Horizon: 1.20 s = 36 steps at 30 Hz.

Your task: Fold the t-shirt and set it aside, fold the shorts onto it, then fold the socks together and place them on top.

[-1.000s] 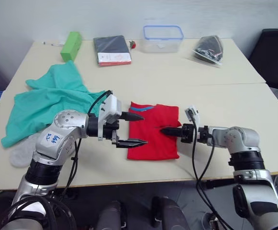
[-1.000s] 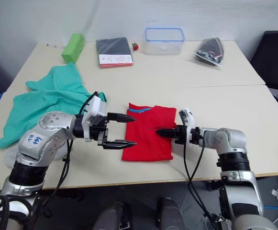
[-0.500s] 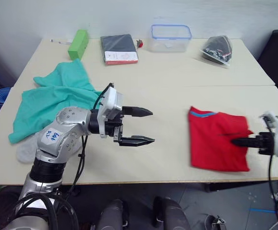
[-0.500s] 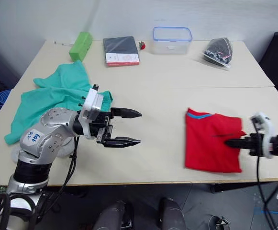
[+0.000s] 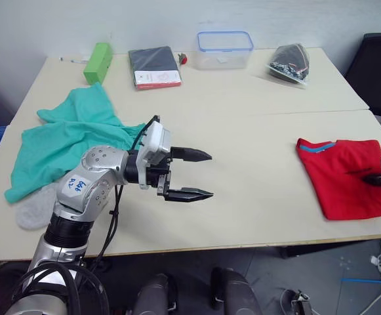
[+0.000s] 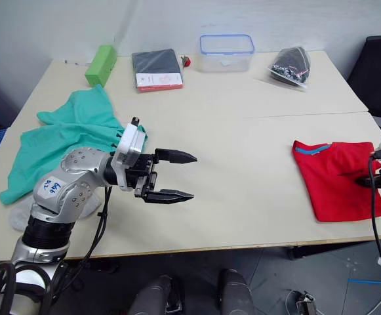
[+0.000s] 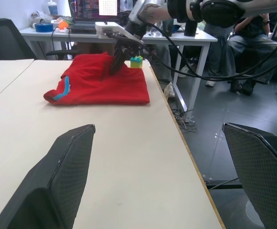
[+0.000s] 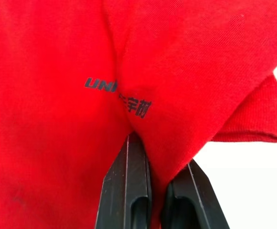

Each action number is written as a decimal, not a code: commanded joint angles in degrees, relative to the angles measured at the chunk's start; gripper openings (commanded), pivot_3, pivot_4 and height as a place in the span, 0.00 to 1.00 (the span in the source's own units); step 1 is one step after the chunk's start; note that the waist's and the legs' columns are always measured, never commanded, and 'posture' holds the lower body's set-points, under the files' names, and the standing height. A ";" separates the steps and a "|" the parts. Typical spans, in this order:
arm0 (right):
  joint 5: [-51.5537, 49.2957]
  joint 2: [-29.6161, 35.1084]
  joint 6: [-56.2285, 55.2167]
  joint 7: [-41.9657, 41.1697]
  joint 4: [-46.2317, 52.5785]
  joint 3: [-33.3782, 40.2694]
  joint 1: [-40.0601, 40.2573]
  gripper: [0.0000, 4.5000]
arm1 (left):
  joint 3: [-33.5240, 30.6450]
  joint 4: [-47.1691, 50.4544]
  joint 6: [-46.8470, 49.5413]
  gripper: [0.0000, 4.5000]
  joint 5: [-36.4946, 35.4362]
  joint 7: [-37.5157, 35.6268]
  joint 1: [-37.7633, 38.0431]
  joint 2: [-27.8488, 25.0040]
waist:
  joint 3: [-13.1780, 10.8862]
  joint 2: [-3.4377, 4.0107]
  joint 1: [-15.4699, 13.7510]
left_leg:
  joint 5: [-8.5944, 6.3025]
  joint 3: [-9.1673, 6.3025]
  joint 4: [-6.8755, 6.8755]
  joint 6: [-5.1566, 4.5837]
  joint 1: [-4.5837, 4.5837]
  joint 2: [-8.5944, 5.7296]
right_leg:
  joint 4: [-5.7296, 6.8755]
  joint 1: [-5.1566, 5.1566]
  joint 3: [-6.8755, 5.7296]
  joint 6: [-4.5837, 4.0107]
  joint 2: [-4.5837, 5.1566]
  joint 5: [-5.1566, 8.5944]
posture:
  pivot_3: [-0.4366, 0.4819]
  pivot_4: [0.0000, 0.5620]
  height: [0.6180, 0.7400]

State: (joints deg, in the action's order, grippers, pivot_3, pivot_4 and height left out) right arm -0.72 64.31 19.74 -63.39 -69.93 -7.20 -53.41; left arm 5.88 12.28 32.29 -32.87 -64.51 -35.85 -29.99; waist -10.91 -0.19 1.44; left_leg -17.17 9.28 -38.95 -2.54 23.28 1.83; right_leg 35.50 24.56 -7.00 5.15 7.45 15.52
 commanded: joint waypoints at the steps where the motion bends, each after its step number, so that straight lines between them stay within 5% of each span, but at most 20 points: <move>1: 2.56 0.24 -2.55 0.98 -2.01 0.63 -1.41 0.19 | -0.20 0.15 -0.82 1.00 0.12 0.21 -1.47 -0.01 | 0.00 0.01 0.00 | 0.00 -0.01 0.00 0.00 0.00 -0.01 | 0.01 0.00 0.03 0.00 0.00 0.00 | 0.48 0.27 1.00; 12: -4.12 6.81 -7.67 13.48 -1.47 15.97 5.19 0.99 | -4.89 3.25 0.15 1.00 0.01 6.66 3.57 -1.93 | -0.12 0.23 0.08 | 0.01 -0.01 -0.02 0.00 -0.01 -0.03 | 0.04 -0.01 0.47 0.00 0.01 0.00 | 0.48 0.27 1.00; 18: -14.89 3.99 -11.36 17.81 4.52 30.22 5.31 1.00 | -8.23 5.73 0.57 1.00 0.43 12.12 6.81 -3.06 | -0.15 0.27 0.55 | 0.00 0.05 -0.02 0.02 -0.09 0.03 | 0.03 -0.05 0.60 0.01 0.00 0.00 | 0.48 0.27 1.00; 22: -26.18 -4.56 0.43 8.55 28.45 32.75 10.67 1.00 | -10.35 5.55 -0.65 1.00 2.17 13.60 9.29 -5.74 | -0.16 0.26 1.18 | 0.00 0.13 0.00 0.14 -0.19 0.22 | 0.08 -0.06 0.72 0.00 -0.13 0.00 | 0.48 0.27 1.00; 28: -47.00 -18.53 20.97 10.17 79.27 24.09 22.53 1.00 | -17.21 6.68 -2.64 1.00 4.57 18.68 15.60 -8.97 | -0.18 0.32 0.02 | 0.06 0.01 0.05 0.28 -0.13 0.37 | 0.33 0.11 0.66 -0.18 -0.19 0.10 | 0.48 0.27 1.00; 36: -38.85 -21.55 14.17 9.08 96.53 10.27 29.08 1.00 | -19.34 7.82 -11.09 1.00 19.27 22.92 29.44 -17.27 | -0.09 0.04 -1.60 | -0.52 -0.14 0.02 0.24 -0.04 0.02 | -0.01 0.01 0.48 -0.03 0.24 0.00 | 0.48 0.27 1.00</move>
State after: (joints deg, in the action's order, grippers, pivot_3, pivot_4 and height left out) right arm -41.85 42.96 36.84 -53.98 24.55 3.87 -24.95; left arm -11.62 19.58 24.23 -16.78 -42.75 -6.13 -45.65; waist -11.00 -0.15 -0.15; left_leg -17.72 9.13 -38.93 -2.35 23.24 1.80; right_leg 35.47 24.57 -6.52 5.16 7.78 15.49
